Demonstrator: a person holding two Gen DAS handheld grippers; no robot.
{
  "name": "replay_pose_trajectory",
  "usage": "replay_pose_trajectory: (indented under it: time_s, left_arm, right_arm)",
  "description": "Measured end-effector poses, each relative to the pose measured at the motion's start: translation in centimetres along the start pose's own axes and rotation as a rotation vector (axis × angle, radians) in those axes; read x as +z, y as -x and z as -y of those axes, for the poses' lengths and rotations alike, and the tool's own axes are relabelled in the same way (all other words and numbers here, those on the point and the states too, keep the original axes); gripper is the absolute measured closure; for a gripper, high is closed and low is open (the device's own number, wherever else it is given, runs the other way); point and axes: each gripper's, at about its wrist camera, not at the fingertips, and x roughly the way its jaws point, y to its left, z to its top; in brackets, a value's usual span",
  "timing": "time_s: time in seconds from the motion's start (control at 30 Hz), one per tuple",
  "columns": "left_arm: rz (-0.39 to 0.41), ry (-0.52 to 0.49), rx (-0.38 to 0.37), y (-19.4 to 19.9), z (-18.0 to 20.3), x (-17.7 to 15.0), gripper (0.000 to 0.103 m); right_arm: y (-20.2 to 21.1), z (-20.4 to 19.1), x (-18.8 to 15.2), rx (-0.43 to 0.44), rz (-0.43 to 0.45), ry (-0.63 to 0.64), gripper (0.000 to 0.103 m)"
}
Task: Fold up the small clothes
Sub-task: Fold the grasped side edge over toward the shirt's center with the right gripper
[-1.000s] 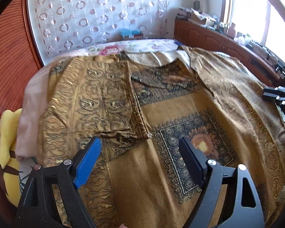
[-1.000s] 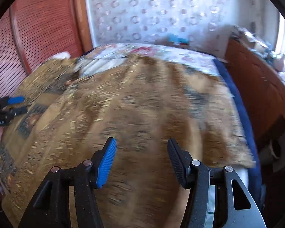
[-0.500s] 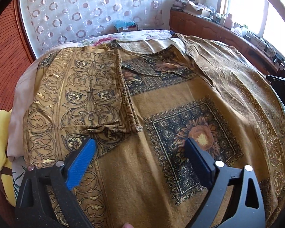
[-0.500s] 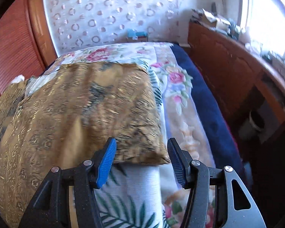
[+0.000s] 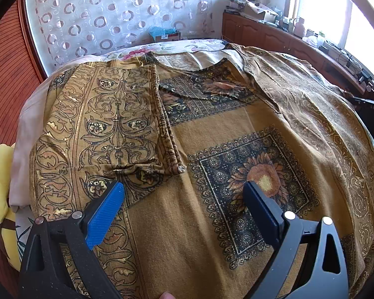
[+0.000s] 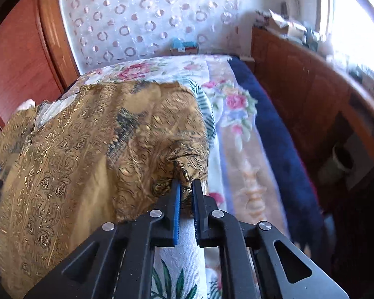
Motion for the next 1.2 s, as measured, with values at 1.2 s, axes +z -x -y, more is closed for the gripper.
replay_pose_trajectory:
  time_s: [1.2]
  left_arm:
    - [0.158,0.026,-0.014,6.1,1.1,-1.0,0.007]
  right_arm:
    - [1.7,-6.7,1.5,0.131,0.031,0.063,0.064]
